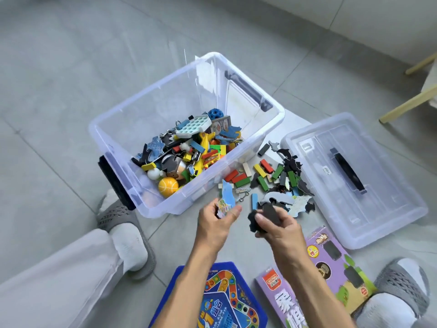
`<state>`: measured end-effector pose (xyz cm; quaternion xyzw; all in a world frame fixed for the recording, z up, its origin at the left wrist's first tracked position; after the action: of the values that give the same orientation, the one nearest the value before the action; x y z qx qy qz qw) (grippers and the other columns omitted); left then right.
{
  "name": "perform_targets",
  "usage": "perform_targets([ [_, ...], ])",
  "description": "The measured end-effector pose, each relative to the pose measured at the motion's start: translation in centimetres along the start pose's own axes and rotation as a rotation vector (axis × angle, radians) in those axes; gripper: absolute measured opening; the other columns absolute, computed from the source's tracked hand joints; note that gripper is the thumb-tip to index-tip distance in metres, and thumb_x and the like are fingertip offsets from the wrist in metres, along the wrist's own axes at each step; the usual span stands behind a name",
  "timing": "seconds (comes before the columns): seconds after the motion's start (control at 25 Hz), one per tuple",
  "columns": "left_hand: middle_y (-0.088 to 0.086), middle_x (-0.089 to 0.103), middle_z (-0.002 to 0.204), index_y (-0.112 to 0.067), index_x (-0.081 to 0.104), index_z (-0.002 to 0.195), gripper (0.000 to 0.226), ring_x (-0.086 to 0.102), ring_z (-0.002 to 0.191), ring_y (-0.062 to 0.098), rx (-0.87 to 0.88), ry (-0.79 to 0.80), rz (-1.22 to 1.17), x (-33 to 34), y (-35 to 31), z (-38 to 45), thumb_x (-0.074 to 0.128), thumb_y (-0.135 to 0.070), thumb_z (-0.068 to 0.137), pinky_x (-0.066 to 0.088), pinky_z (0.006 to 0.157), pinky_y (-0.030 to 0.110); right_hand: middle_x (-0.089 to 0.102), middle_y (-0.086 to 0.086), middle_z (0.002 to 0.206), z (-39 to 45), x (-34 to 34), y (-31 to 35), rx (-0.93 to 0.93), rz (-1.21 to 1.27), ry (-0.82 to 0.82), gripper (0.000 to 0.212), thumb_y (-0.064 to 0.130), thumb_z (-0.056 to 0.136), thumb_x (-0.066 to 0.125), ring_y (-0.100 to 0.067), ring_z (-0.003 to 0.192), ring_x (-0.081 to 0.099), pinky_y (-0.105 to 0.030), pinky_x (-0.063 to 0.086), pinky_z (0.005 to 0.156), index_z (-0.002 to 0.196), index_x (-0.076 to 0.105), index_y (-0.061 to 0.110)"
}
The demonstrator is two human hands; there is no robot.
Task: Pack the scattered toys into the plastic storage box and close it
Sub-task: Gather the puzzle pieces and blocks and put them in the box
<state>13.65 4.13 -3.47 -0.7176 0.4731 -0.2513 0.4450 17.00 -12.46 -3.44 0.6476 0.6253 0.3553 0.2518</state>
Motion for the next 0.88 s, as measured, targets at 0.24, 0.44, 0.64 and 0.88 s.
perform_targets([
  [0.24, 0.001, 0.064, 0.094, -0.024, 0.061, 0.094, 0.039, 0.060, 0.079, 0.021, 0.186, -0.357, 0.120, -9.0, -18.1, 0.7, 0.075, -0.052, 0.070, 0.049, 0.069, 0.035, 0.069, -0.011, 0.097, -0.4, 12.4, 17.0, -0.206, -0.064, 0.109, 0.035, 0.009, 0.080, 0.077, -0.020, 0.081, 0.068, -0.029, 0.058, 0.074, 0.112, 0.063, 0.003],
  [0.44, 0.000, 0.065, 0.099, -0.020, 0.062, 0.102, 0.020, 0.062, 0.086, 0.017, 0.434, -0.514, 0.253, -7.2, -15.9, -3.6, 0.059, -0.020, 0.082, 0.051, 0.074, 0.027, 0.068, -0.001, 0.097, 0.7, 5.2, 12.8, -0.314, -0.418, -0.141, 0.027, 0.012, 0.079, 0.074, -0.017, 0.088, 0.064, -0.021, 0.051, 0.073, 0.105, 0.067, 0.013],
  [0.64, 0.005, 0.061, 0.123, -0.016, 0.059, 0.124, 0.040, 0.057, 0.111, 0.023, 0.271, -0.120, 0.795, 1.5, -1.0, 1.4, 0.055, -0.013, 0.084, 0.047, 0.095, 0.035, 0.066, 0.002, 0.113, 3.9, -3.0, 0.0, -0.242, -1.018, -0.081, 0.035, 0.013, 0.081, 0.059, -0.023, 0.098, 0.065, -0.042, 0.055, 0.083, 0.115, 0.063, 0.023],
  [0.88, 0.008, 0.013, 0.160, -0.019, 0.022, 0.151, 0.069, 0.017, 0.145, 0.030, 0.238, 0.221, 1.352, 5.0, 6.2, 11.3, 0.045, -0.003, 0.088, 0.027, 0.115, 0.040, 0.030, 0.001, 0.157, 13.0, 5.3, -0.5, -0.575, -1.603, 0.260, 0.065, 0.003, 0.086, 0.045, -0.033, 0.133, 0.036, -0.046, 0.039, 0.104, 0.146, 0.035, 0.024],
])
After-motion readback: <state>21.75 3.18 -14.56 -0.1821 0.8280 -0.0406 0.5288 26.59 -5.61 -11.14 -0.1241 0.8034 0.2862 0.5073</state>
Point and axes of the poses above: each hand's wrist, its own z-axis towards the middle knuckle, its own x-axis out of the palm, y = z × x, the point moved 8 cm from there along z, towards the middle knuckle
